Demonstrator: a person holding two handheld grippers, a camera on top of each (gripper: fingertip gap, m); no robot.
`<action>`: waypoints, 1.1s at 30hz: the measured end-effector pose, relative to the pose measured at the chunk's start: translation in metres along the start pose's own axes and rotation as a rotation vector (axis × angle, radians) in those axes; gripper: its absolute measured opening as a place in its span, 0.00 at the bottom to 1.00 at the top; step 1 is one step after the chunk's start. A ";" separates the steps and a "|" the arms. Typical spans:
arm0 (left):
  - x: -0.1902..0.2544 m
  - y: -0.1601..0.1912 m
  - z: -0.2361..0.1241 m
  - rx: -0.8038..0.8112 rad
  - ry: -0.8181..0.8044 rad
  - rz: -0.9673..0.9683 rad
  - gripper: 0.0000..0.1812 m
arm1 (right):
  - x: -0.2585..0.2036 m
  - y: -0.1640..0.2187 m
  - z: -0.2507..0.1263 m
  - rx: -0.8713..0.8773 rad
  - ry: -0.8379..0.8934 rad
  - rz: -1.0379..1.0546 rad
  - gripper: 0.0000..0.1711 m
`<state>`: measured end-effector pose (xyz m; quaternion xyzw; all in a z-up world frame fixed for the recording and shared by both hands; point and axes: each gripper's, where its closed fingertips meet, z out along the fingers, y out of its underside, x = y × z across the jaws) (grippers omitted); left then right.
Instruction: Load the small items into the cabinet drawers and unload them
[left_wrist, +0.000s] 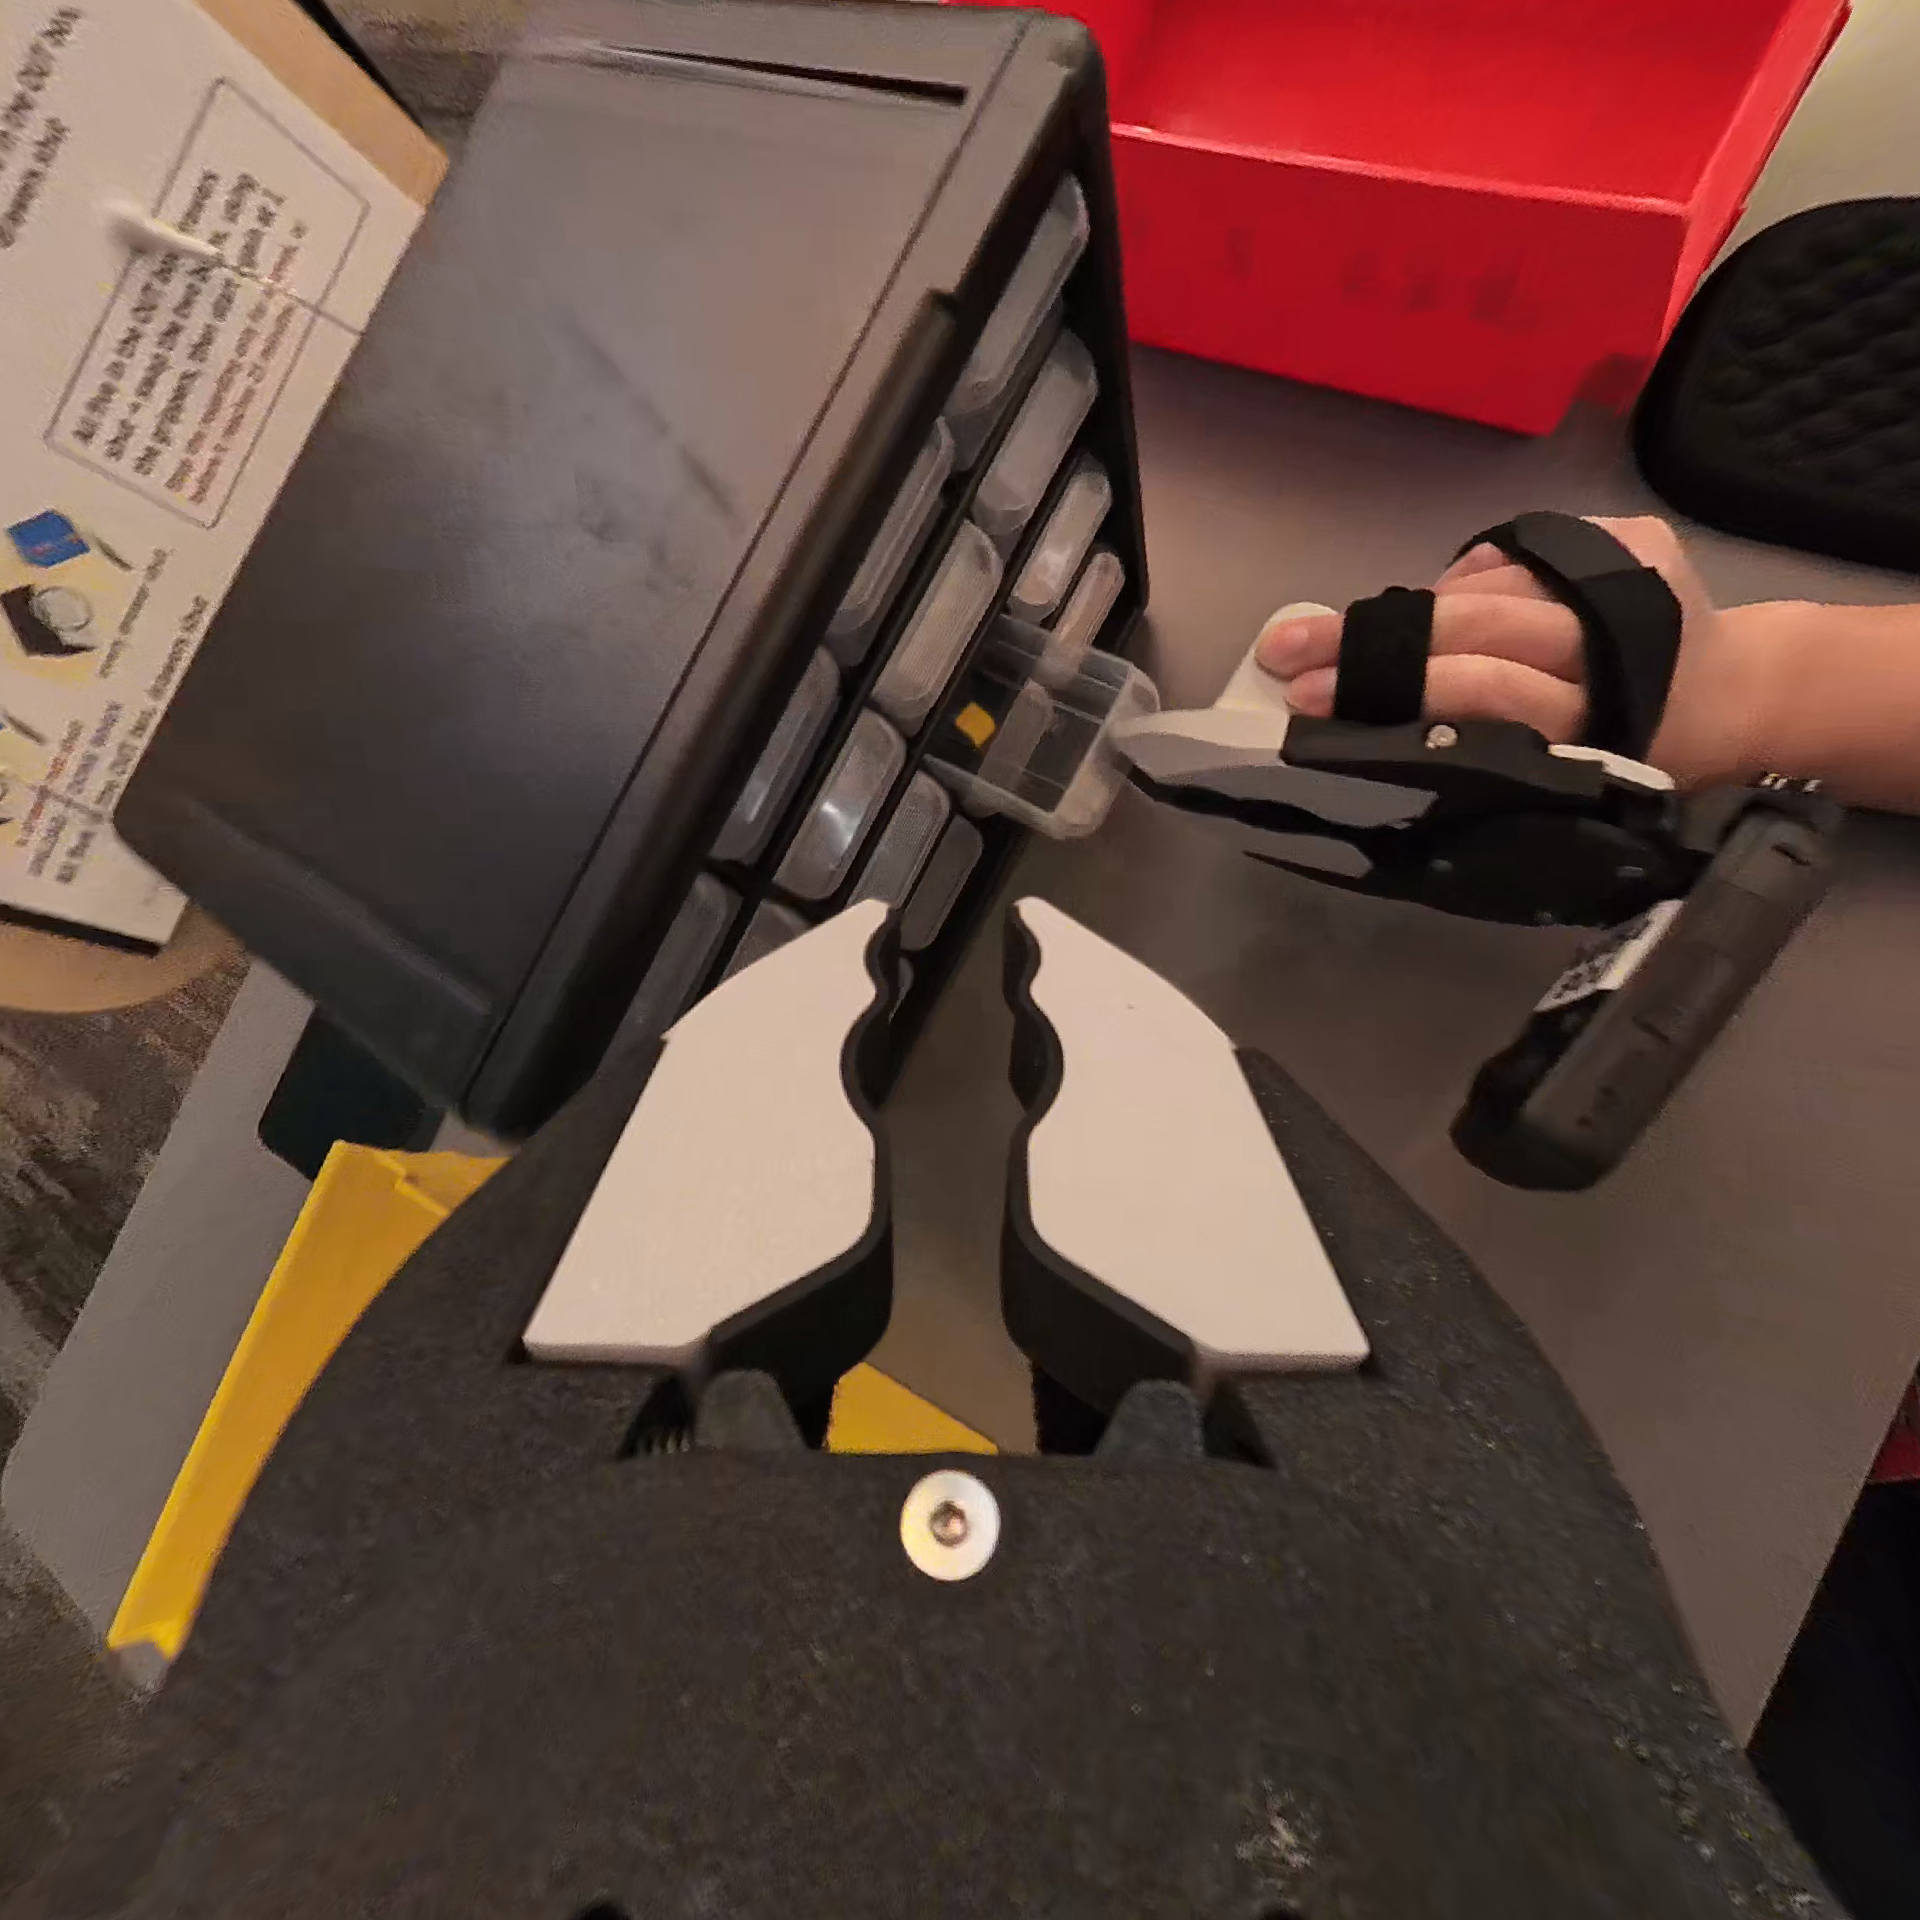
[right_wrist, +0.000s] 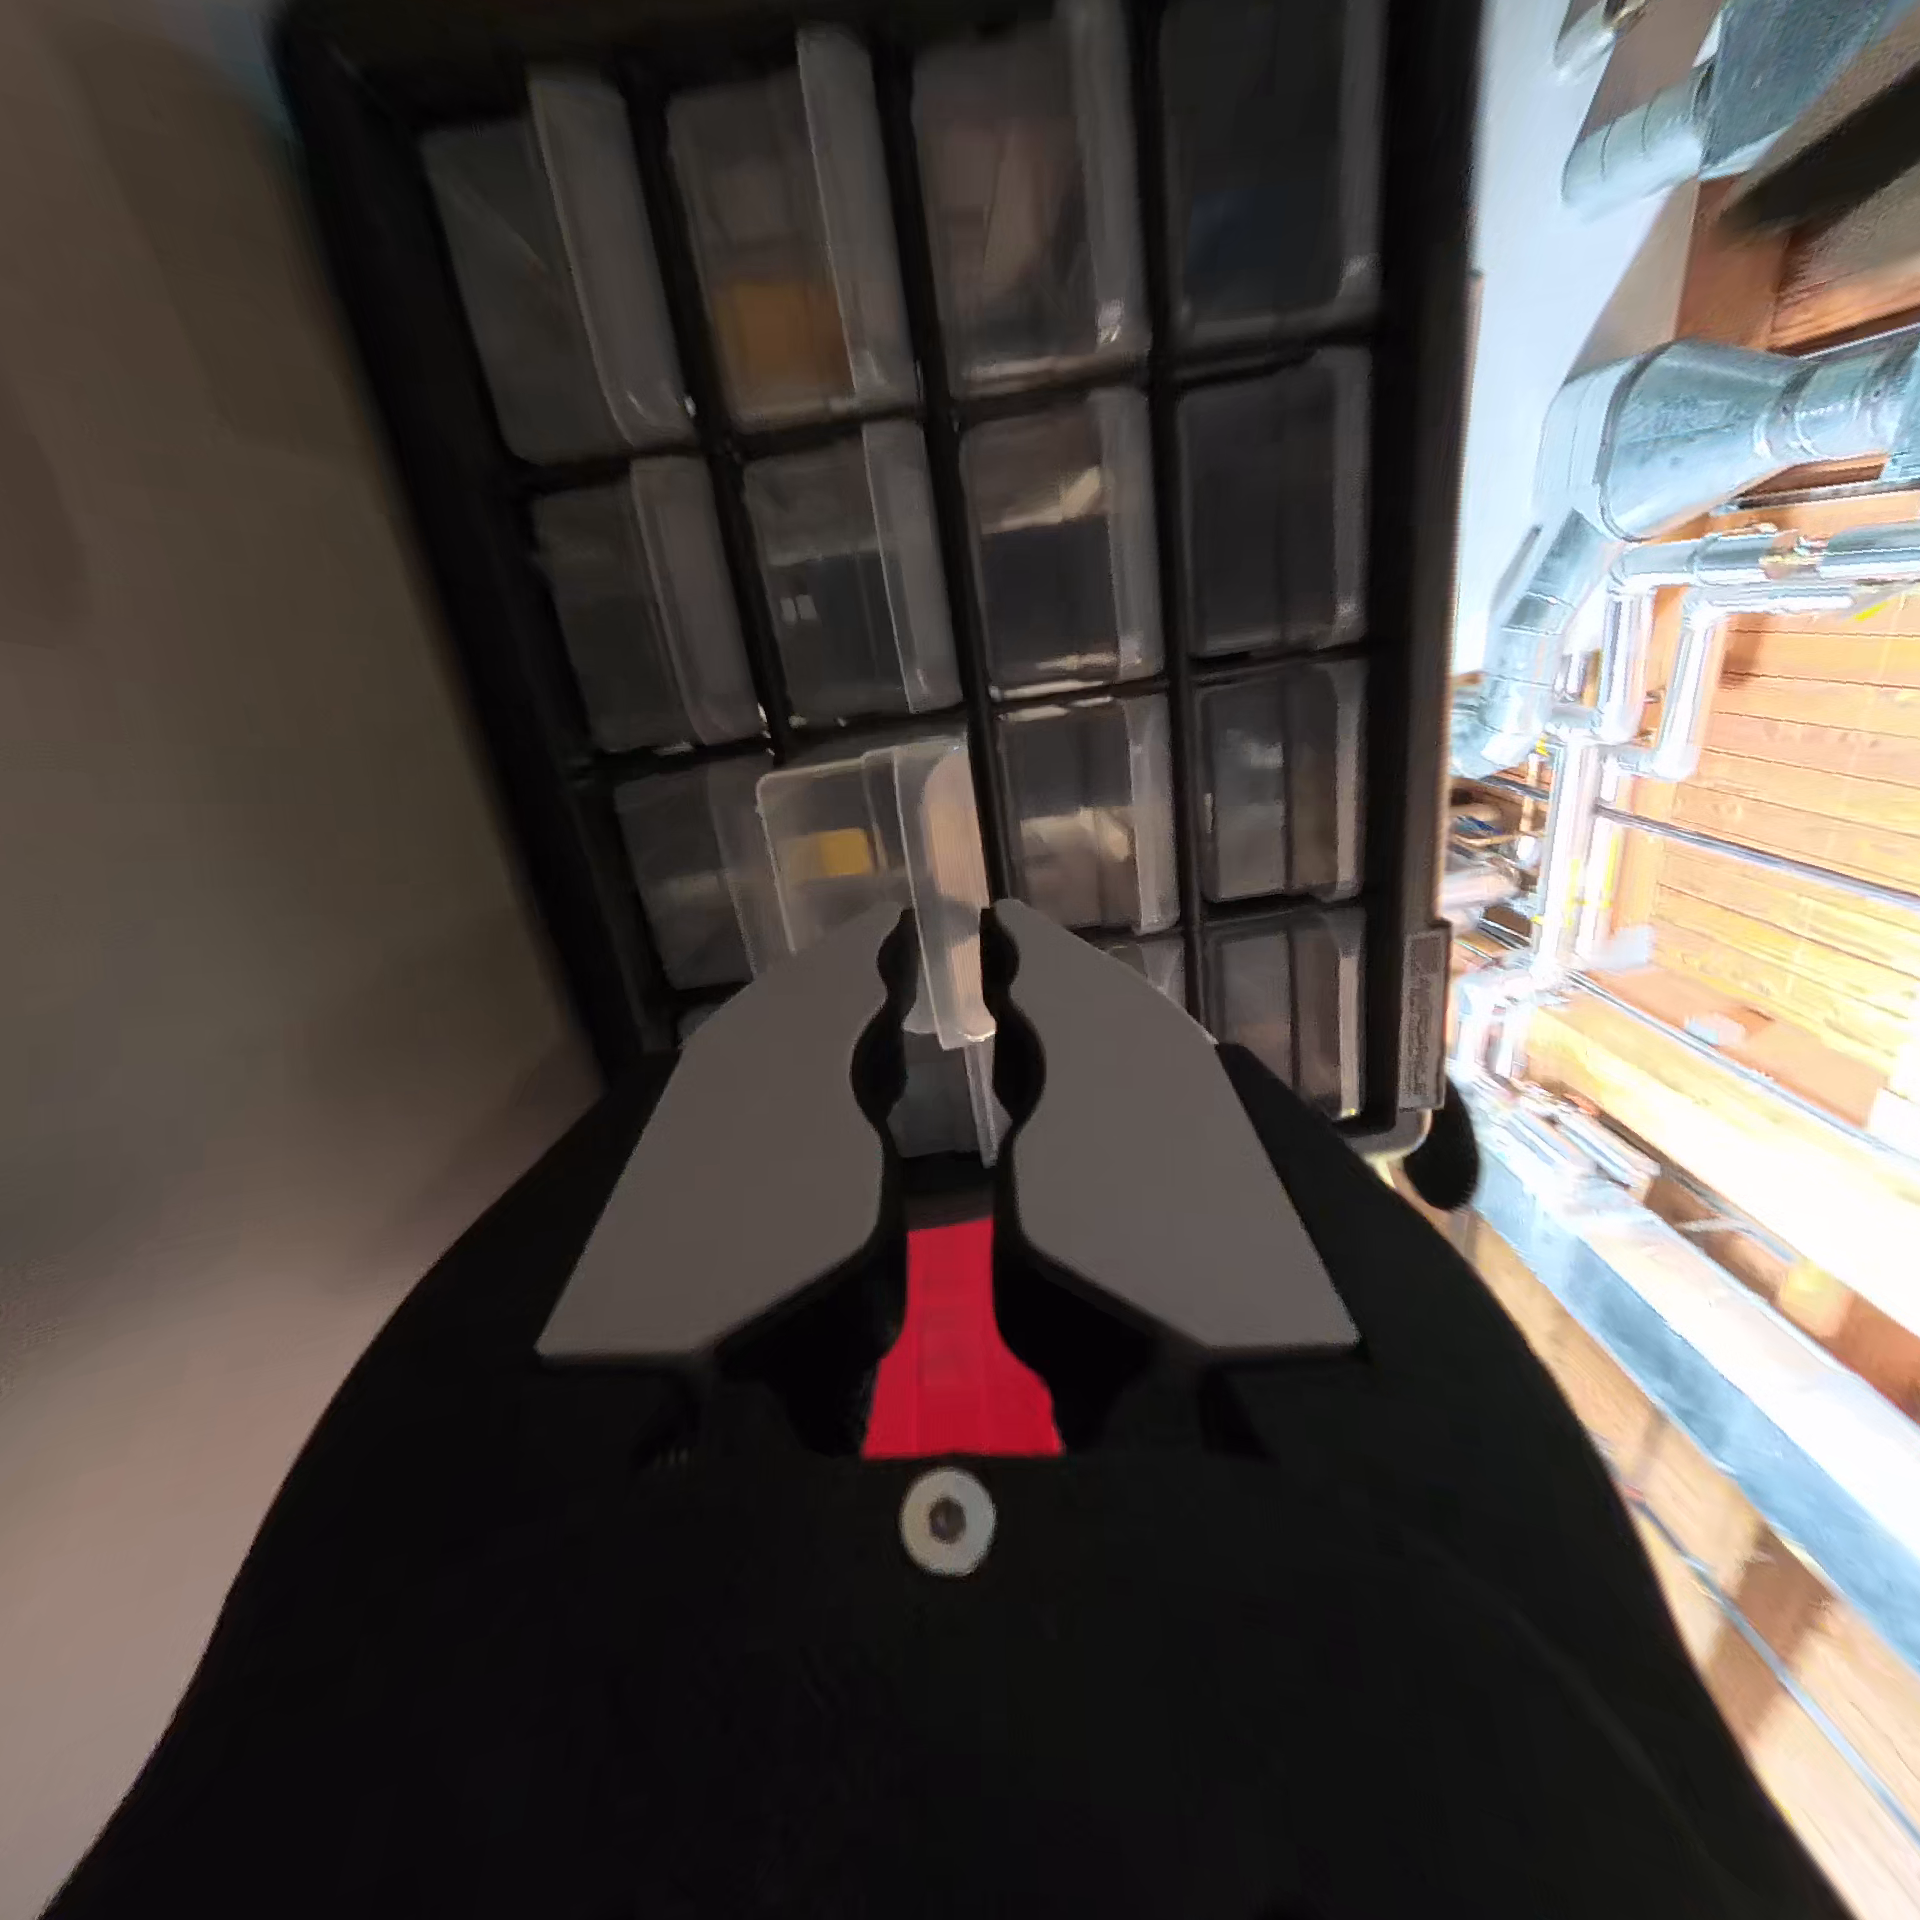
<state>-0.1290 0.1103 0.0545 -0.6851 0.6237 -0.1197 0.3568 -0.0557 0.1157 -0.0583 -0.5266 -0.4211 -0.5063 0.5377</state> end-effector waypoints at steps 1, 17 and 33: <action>-0.003 0.001 -0.004 0.008 -0.003 -0.011 0.10 | 0.000 0.002 0.005 -0.018 0.004 -0.011 0.07; -0.006 0.011 0.007 -0.027 0.045 -0.022 0.10 | -0.001 0.013 0.046 -0.081 0.011 0.012 0.09; -0.025 0.026 0.000 -0.045 0.010 -0.081 0.10 | 0.002 0.056 0.027 -0.132 0.024 0.009 0.13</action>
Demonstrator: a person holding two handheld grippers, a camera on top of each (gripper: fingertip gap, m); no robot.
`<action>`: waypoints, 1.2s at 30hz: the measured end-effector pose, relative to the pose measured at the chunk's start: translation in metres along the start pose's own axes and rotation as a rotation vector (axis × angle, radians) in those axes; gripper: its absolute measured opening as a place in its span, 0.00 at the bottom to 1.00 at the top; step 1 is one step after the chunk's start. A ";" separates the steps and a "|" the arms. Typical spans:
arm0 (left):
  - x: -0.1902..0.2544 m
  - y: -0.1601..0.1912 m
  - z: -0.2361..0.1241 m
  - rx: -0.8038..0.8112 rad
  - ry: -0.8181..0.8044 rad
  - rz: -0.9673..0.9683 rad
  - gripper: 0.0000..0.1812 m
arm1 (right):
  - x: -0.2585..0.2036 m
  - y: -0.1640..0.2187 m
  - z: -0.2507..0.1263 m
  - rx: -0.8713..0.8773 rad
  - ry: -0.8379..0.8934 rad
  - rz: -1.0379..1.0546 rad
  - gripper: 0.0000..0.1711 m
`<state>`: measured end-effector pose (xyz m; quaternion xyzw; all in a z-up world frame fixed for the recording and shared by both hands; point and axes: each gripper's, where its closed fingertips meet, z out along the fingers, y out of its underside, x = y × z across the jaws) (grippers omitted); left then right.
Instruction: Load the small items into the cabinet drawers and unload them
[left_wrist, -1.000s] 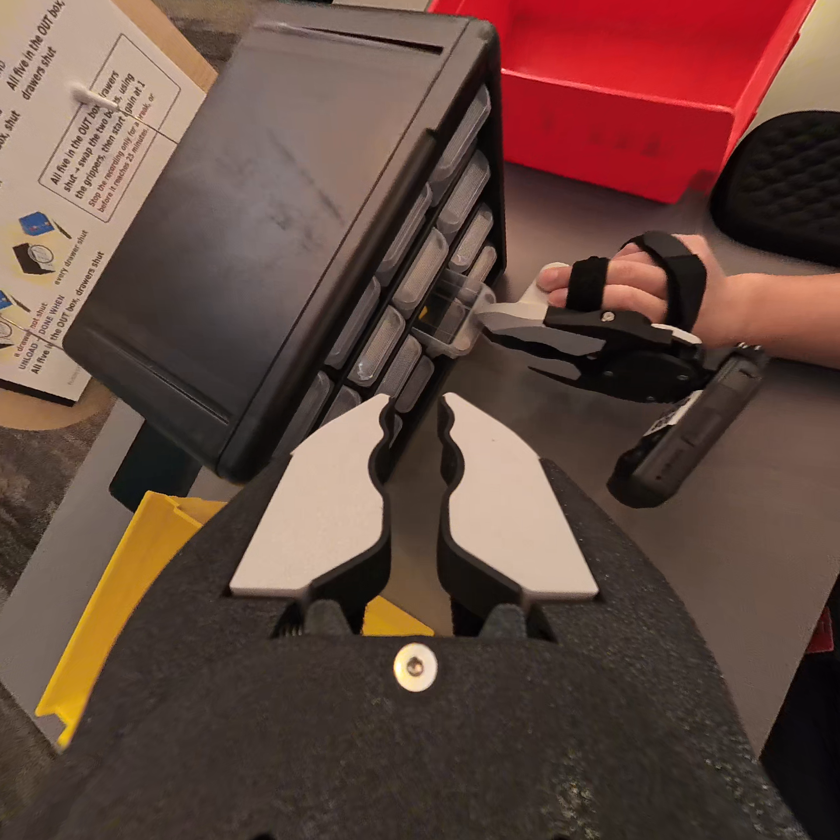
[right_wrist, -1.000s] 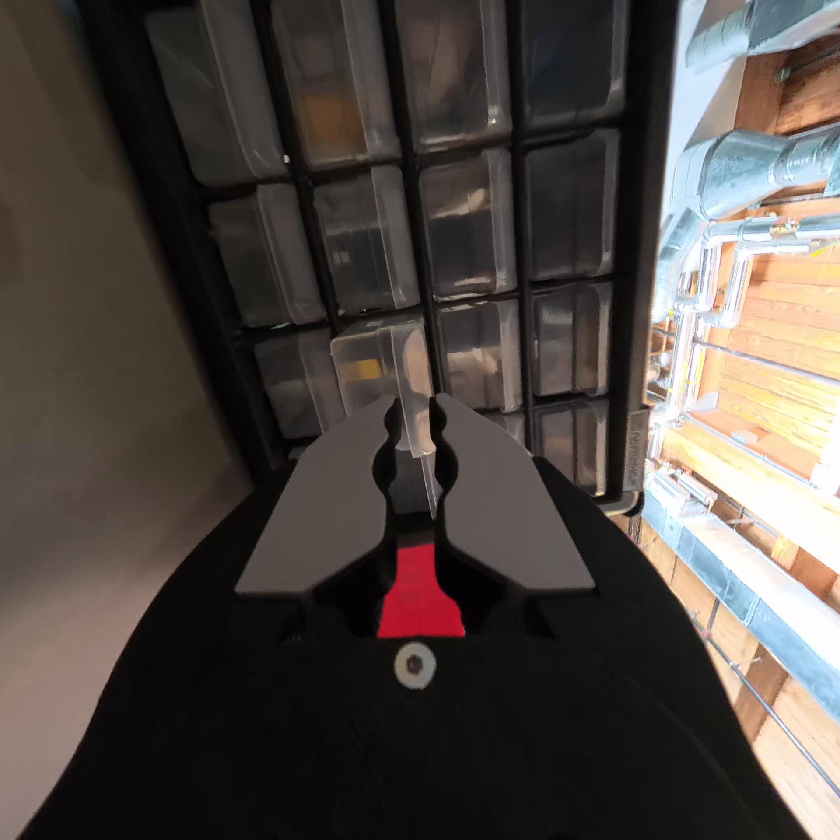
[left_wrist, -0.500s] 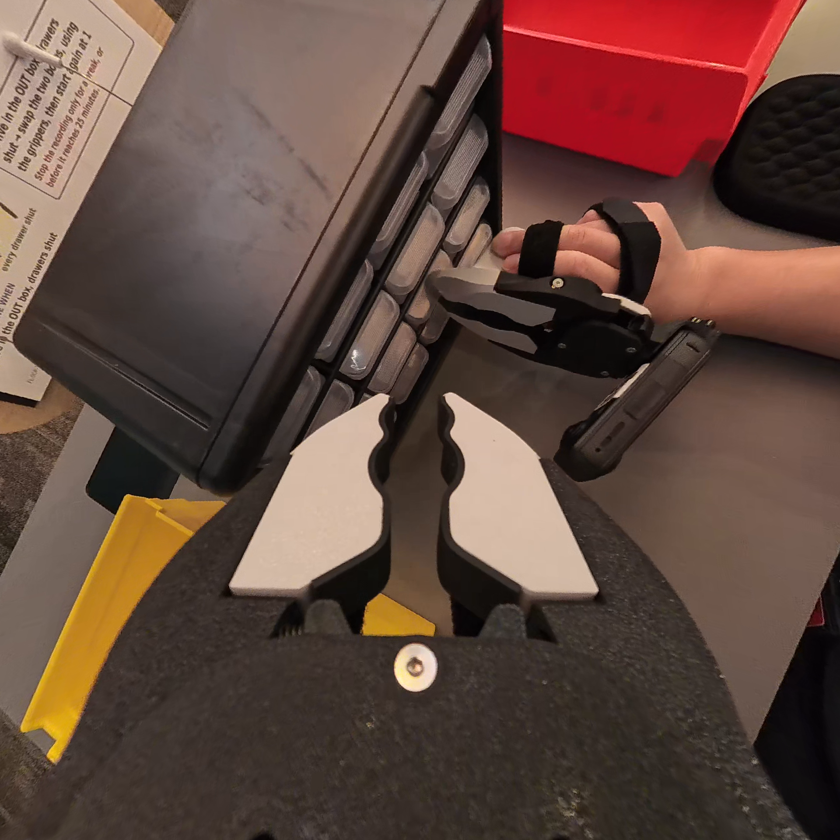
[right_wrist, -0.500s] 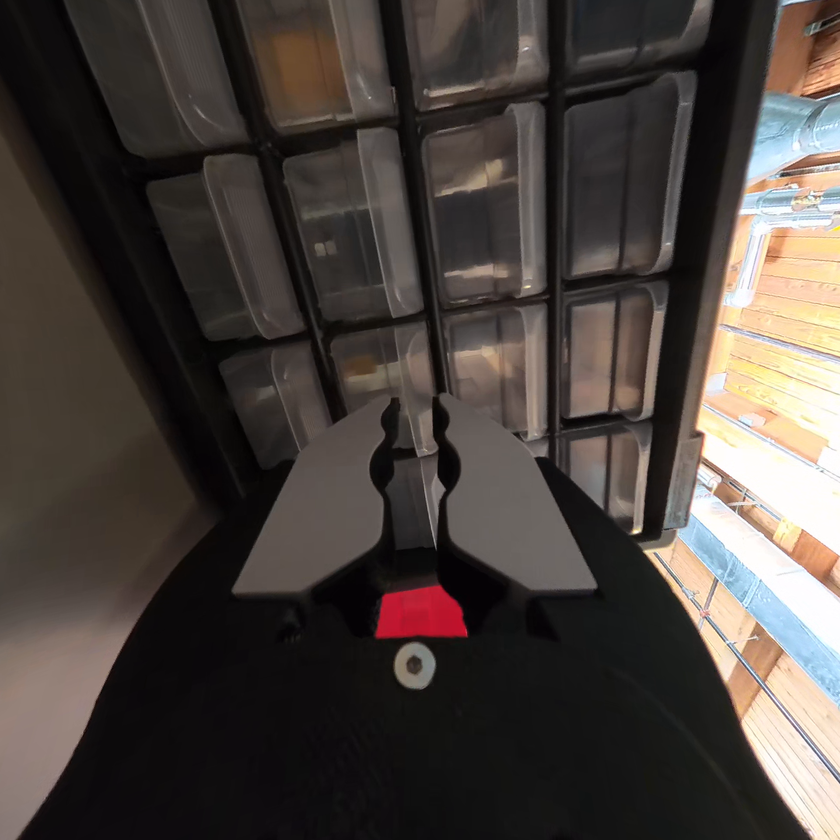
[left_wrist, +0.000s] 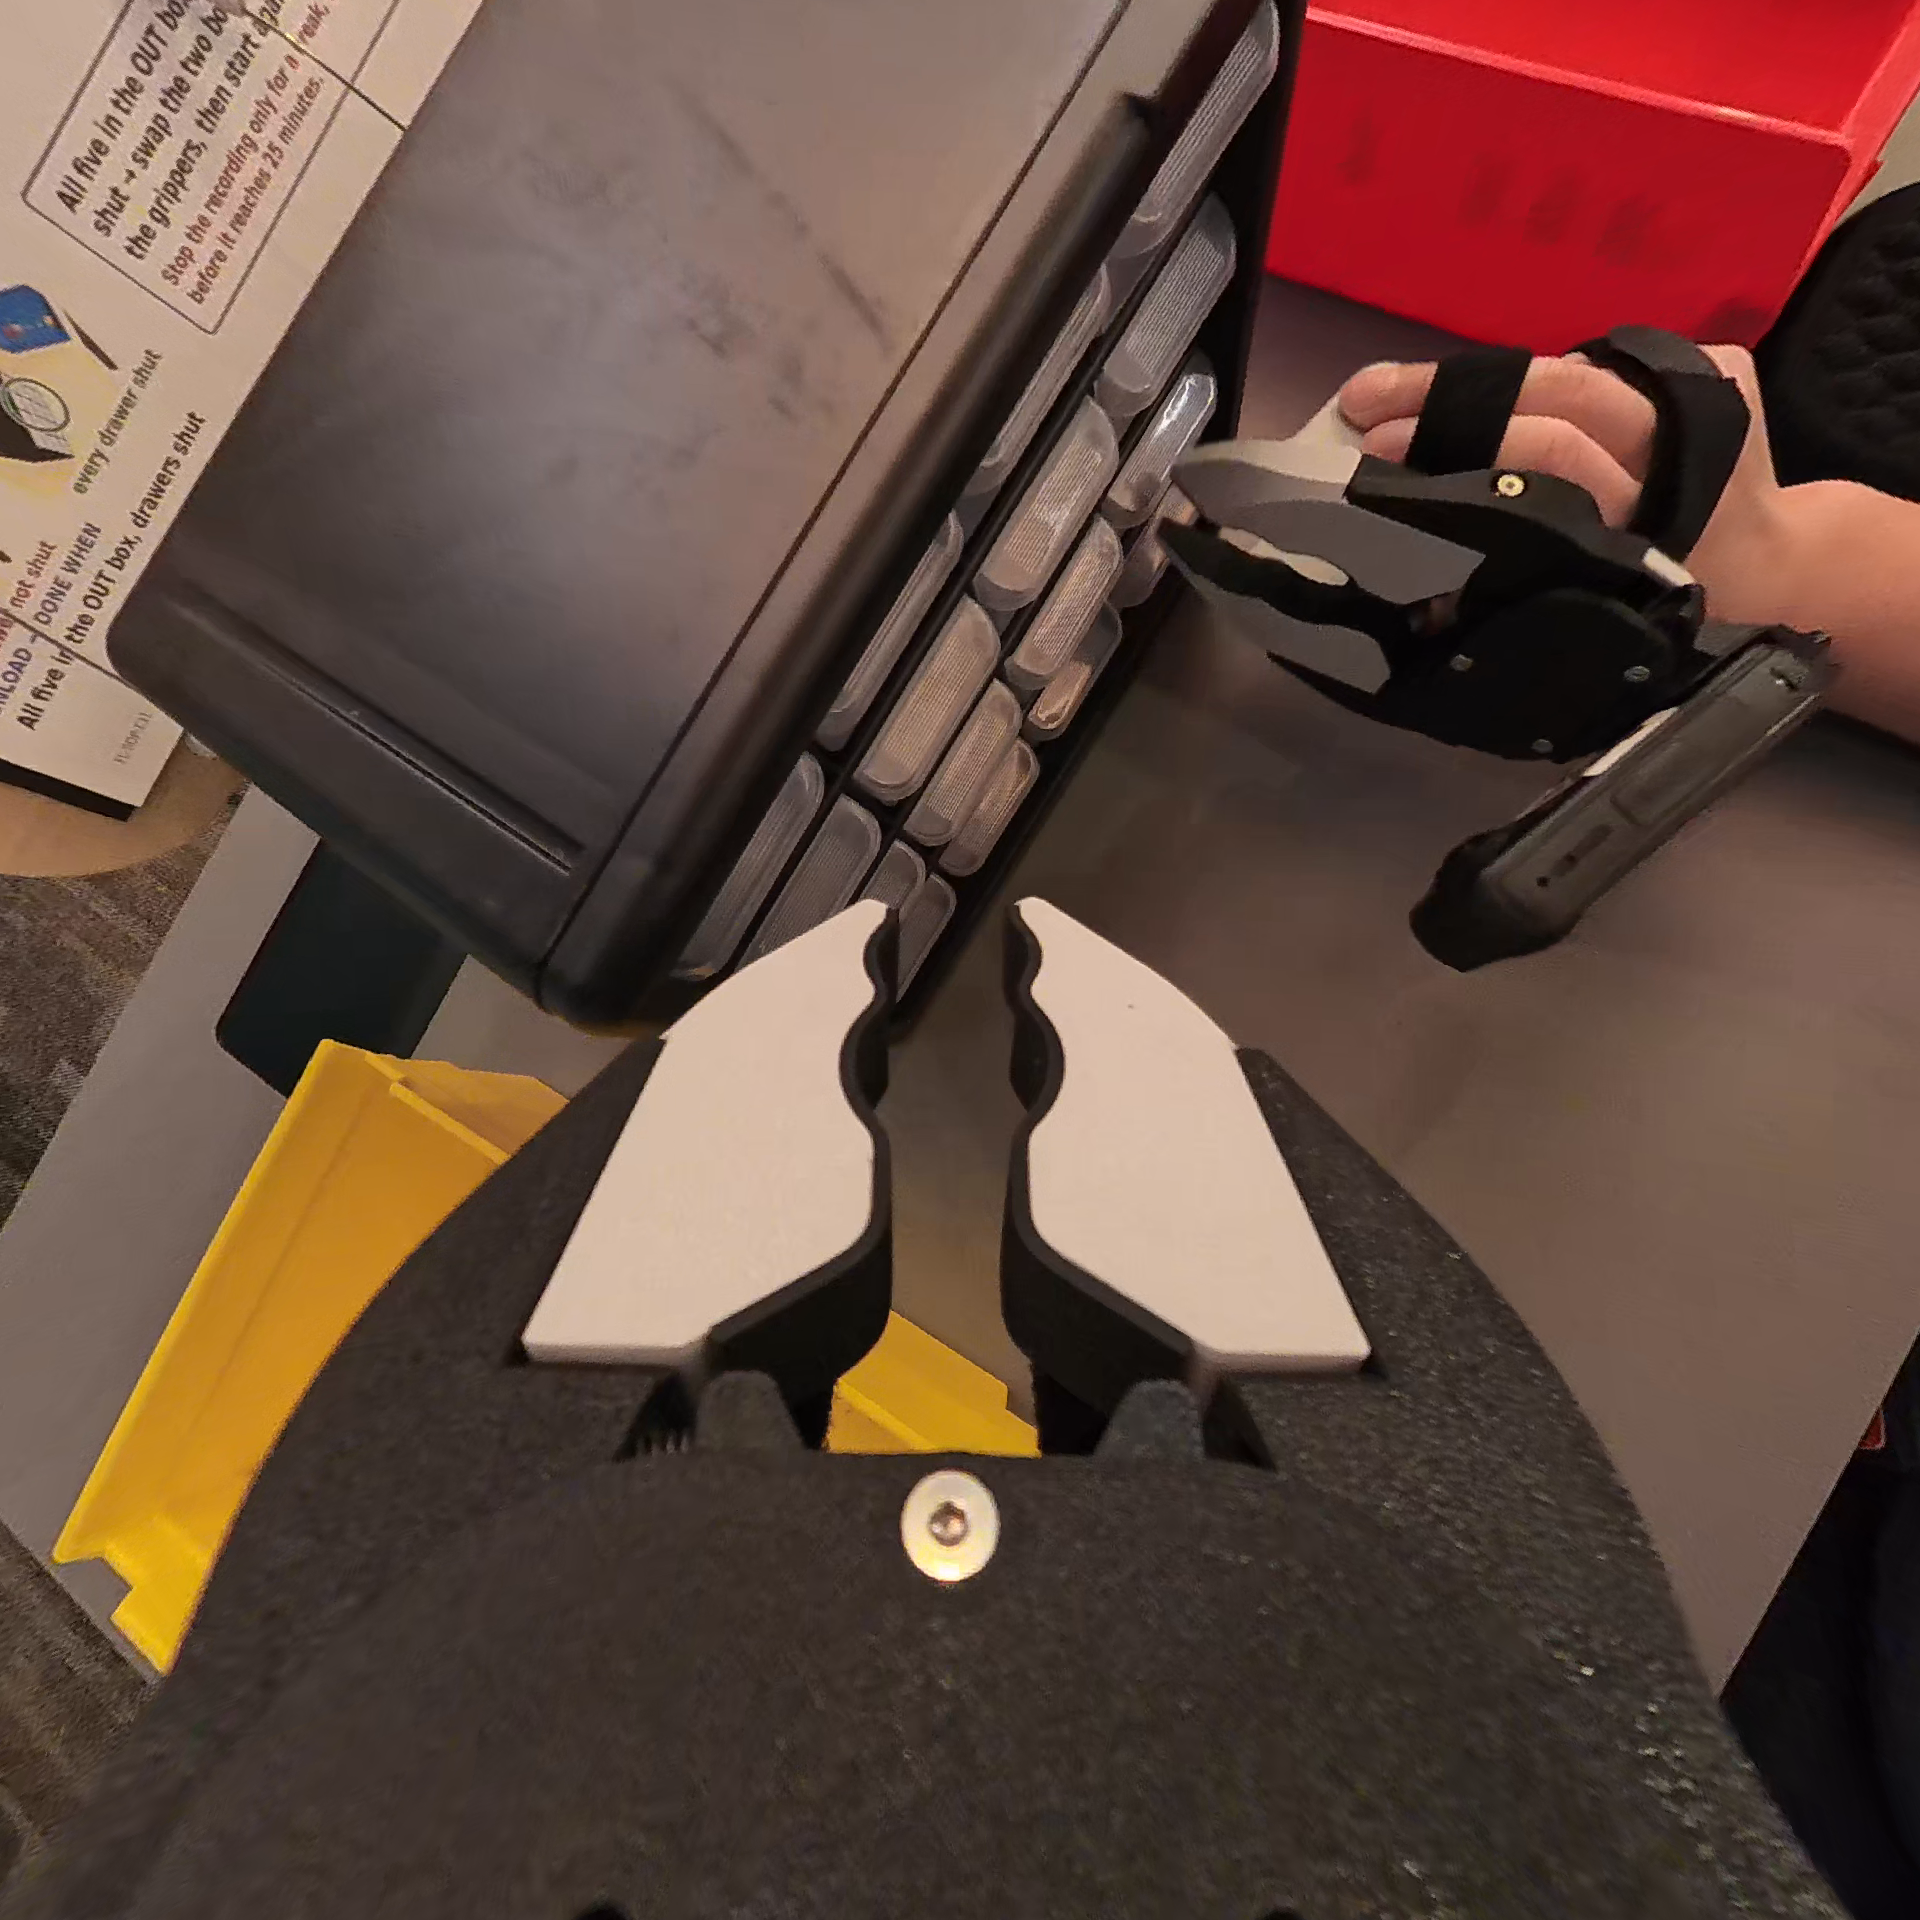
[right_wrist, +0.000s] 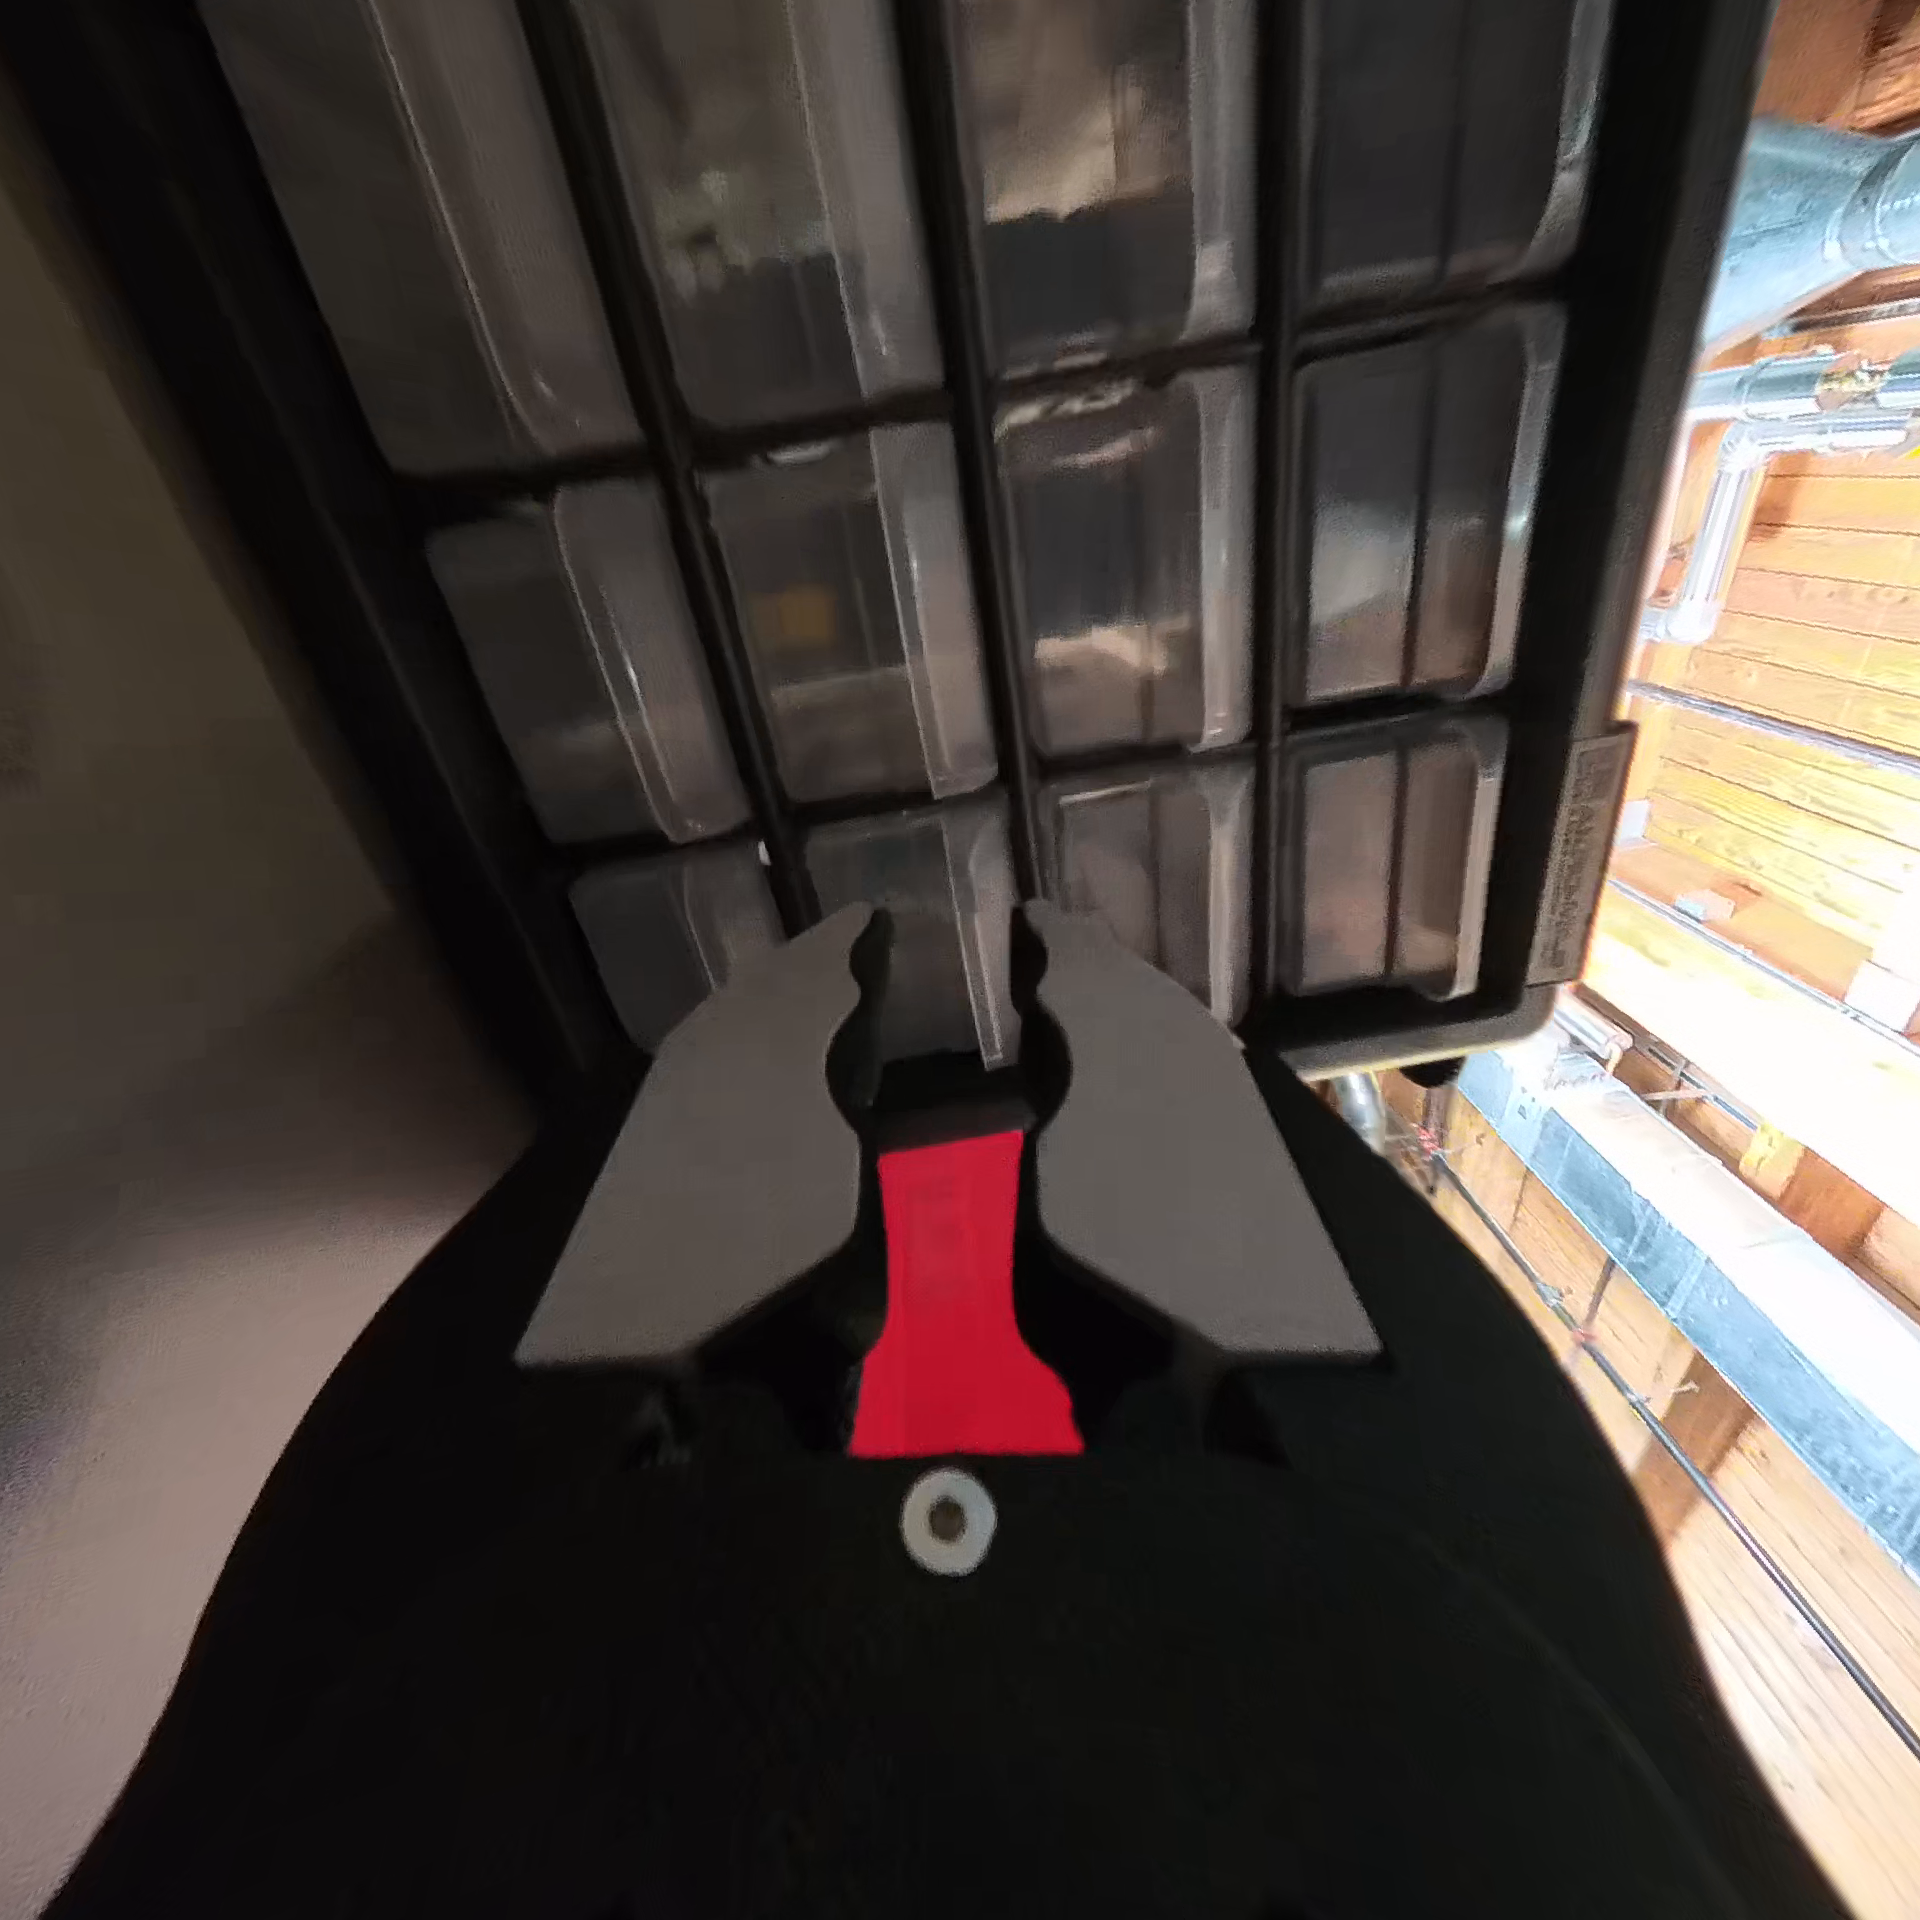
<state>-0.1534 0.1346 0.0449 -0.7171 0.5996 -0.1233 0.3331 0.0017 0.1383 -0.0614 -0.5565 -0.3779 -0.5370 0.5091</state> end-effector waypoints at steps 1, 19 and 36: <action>0.000 0.001 0.000 -0.005 0.000 0.002 0.10 | 0.001 0.002 0.003 -0.010 0.014 -0.007 0.14; -0.033 0.030 -0.015 -0.049 -0.077 -0.090 0.09 | 0.010 -0.002 -0.042 0.029 0.034 0.008 0.07; -0.084 0.262 0.000 -0.809 -0.045 -0.802 0.17 | 0.012 -0.005 -0.060 0.049 -0.016 0.079 0.07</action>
